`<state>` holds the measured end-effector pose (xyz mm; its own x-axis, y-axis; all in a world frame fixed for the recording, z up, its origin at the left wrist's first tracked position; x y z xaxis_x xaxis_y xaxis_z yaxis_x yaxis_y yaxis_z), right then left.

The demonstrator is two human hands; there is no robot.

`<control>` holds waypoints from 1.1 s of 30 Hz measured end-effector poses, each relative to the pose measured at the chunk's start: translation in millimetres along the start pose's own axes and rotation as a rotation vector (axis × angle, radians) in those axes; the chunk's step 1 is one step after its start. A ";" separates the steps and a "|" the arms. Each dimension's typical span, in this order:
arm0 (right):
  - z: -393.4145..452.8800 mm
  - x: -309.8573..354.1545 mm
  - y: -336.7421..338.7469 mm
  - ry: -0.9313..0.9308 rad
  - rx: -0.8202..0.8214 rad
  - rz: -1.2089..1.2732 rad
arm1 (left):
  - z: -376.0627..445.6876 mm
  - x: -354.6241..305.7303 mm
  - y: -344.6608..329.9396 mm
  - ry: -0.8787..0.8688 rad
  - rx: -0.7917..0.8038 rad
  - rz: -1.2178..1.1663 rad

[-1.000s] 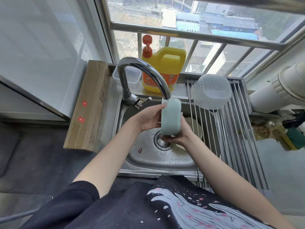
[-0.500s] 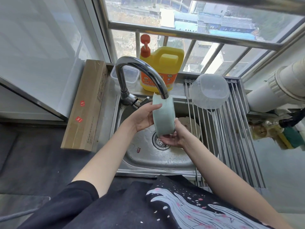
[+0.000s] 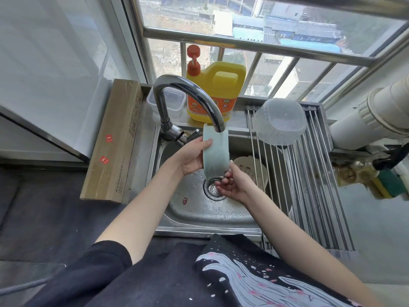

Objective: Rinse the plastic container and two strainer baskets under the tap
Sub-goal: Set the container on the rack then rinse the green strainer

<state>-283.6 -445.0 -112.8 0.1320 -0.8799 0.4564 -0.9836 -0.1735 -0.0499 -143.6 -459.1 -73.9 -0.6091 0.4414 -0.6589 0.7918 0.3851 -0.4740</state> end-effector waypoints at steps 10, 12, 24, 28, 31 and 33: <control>-16.3 58.8 -4.5 0.739 0.025 -0.452 | 15.3 -11.8 0.8 0.109 -0.176 -0.093; -23.7 59.1 -21.5 0.758 0.146 -0.456 | 16.5 -11.4 -3.3 0.124 -0.171 -0.090; -14.7 53.1 -18.9 0.499 0.015 -0.289 | -12.5 21.0 -12.1 0.149 0.043 0.482; -13.2 50.9 -14.8 0.311 -0.004 -0.282 | -24.2 26.3 -15.2 0.150 0.180 0.477; -9.6 43.6 -10.5 0.153 0.024 -0.250 | -22.8 16.8 -17.0 0.030 0.156 0.511; -8.9 43.0 -4.1 0.159 0.042 -0.301 | -15.6 -1.7 -7.7 -0.107 0.002 0.509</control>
<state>-275.0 -478.3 -85.1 0.3915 -0.7069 0.5892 -0.8971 -0.4357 0.0734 -149.4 -450.2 -60.0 -0.1394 0.4867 -0.8624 0.9866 0.1424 -0.0791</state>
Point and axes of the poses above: each hand's wrist, its own z-axis towards the middle knuckle, its own y-axis out of the back of the hand, x = y × z, the point moved 9 cm from there along z, towards the middle knuckle, and after that the axes turned 3 degrees about -x, right-handed, at the moved point
